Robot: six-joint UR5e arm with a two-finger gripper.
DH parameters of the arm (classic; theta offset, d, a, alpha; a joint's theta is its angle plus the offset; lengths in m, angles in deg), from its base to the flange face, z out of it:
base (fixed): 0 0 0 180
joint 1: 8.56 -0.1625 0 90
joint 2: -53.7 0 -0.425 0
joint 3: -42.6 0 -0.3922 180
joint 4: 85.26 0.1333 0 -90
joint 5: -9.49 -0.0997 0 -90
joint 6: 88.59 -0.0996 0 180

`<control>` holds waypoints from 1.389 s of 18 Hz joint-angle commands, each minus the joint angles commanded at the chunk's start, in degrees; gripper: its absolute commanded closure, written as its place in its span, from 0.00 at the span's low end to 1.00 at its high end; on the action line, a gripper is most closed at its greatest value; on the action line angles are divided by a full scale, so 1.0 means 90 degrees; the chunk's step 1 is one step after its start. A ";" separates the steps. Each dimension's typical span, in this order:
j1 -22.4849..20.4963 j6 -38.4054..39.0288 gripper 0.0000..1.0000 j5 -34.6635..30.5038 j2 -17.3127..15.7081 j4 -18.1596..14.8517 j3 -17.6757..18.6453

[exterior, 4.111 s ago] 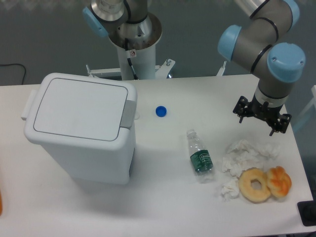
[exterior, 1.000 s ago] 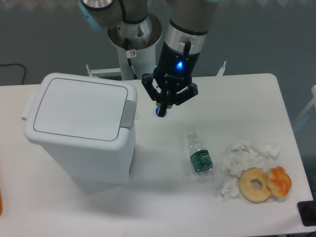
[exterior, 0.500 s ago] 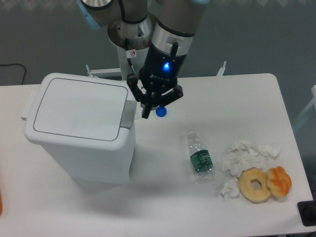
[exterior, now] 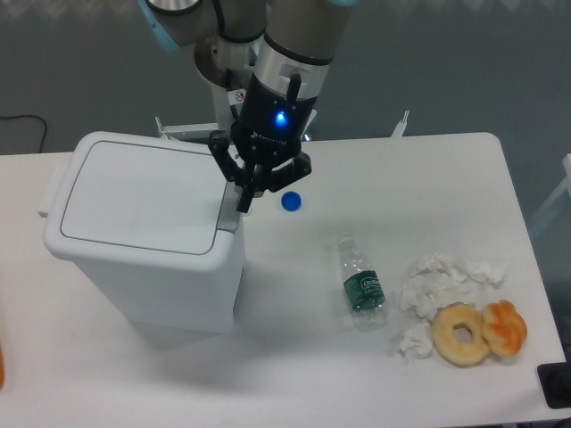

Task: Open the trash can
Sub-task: 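Lower the gripper onto the lid's raised tab at the hinge end, then press down on the lid tab to flip the lid open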

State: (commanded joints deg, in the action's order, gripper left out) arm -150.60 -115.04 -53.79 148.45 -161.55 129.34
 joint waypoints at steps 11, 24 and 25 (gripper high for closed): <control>0.0010 -0.0020 1.00 -0.0020 0.0029 0.0020 0.0098; 0.0000 -0.0010 0.92 0.0010 0.0068 0.0146 0.0010; 0.0000 -0.0010 0.87 0.0010 0.0078 0.0195 0.0010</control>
State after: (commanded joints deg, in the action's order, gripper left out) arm -150.60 -115.13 -53.71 149.15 -159.80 129.43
